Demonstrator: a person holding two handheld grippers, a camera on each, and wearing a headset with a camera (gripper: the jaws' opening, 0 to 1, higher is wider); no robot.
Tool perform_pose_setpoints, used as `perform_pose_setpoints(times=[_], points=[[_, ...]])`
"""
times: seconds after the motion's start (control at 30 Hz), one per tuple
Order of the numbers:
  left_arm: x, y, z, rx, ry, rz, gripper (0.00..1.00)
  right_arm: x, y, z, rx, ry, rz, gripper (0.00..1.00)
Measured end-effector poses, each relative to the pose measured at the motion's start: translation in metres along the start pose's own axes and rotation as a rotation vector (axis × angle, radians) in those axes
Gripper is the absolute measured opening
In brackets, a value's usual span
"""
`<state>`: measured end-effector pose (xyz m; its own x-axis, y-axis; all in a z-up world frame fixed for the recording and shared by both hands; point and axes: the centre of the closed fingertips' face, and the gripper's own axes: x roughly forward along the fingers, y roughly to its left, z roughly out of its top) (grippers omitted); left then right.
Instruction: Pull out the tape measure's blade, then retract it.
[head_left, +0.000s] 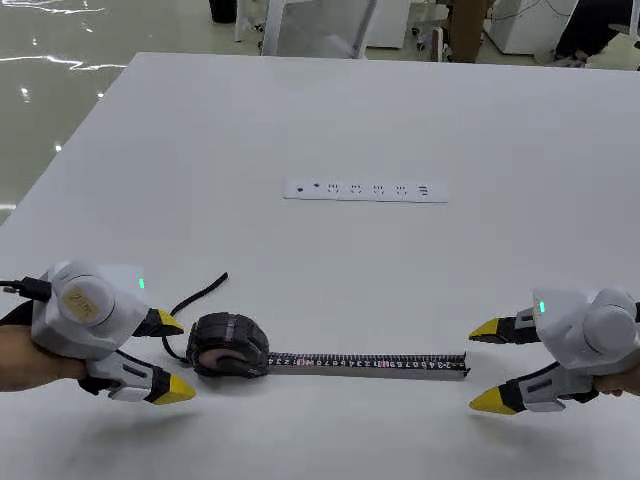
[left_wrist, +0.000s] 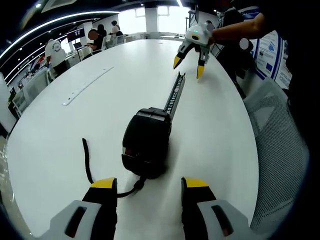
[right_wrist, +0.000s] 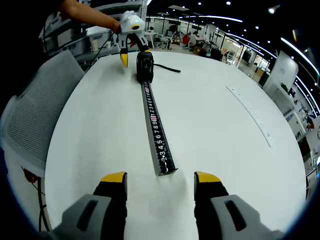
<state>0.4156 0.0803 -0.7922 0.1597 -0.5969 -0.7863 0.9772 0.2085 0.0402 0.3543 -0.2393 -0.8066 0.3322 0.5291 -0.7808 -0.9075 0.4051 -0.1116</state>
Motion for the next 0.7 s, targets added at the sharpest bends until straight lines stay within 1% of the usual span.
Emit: perform_pose_setpoints(times=[0.03,0.13,0.2,0.27,0.3,0.37,0.4,0.47,0.53,0.6,0.63,0.67,0.7], points=[[-0.003,-0.001,0.001,-0.018,-0.015,0.007,0.51,-0.003,0.001,0.0,0.017,-0.005,-0.01,0.57],[-0.009,-0.003,0.001,-0.045,-0.041,0.03,0.55,-0.01,0.004,0.001,0.037,-0.023,-0.035,0.61],[-0.014,-0.006,0.002,-0.064,-0.064,0.042,0.6,-0.014,0.007,0.002,0.067,-0.038,-0.052,0.67],[-0.017,-0.008,0.001,-0.083,-0.071,0.056,0.65,-0.016,0.008,0.002,0.08,-0.043,-0.07,0.73],[-0.019,-0.008,0.001,-0.107,-0.081,0.075,0.68,-0.019,0.012,0.003,0.099,-0.052,-0.075,0.74],[-0.022,-0.01,0.001,-0.14,-0.1,0.095,0.73,-0.022,0.015,0.005,0.12,-0.069,-0.091,0.76],[-0.024,-0.012,0.001,-0.146,-0.11,0.102,0.75,-0.023,0.016,0.006,0.134,-0.076,-0.101,0.77],[-0.027,-0.016,0.002,-0.166,-0.14,0.119,0.78,-0.025,0.02,0.008,0.174,-0.094,-0.117,0.82],[-0.029,-0.021,0.002,-0.175,-0.155,0.131,0.8,-0.027,0.022,0.009,0.182,-0.11,-0.131,0.84],[-0.032,-0.027,0.003,-0.195,-0.18,0.155,0.83,-0.03,0.026,0.012,0.227,-0.127,-0.159,0.88],[-0.033,-0.029,0.005,-0.205,-0.195,0.164,0.85,-0.031,0.028,0.011,0.225,-0.113,-0.157,0.9],[-0.034,-0.031,0.006,-0.208,-0.206,0.169,0.86,-0.032,0.03,0.011,0.245,-0.116,-0.167,0.92],[-0.036,-0.034,0.008,-0.222,-0.227,0.181,0.88,-0.034,0.033,0.013,0.25,-0.128,-0.174,0.92]])
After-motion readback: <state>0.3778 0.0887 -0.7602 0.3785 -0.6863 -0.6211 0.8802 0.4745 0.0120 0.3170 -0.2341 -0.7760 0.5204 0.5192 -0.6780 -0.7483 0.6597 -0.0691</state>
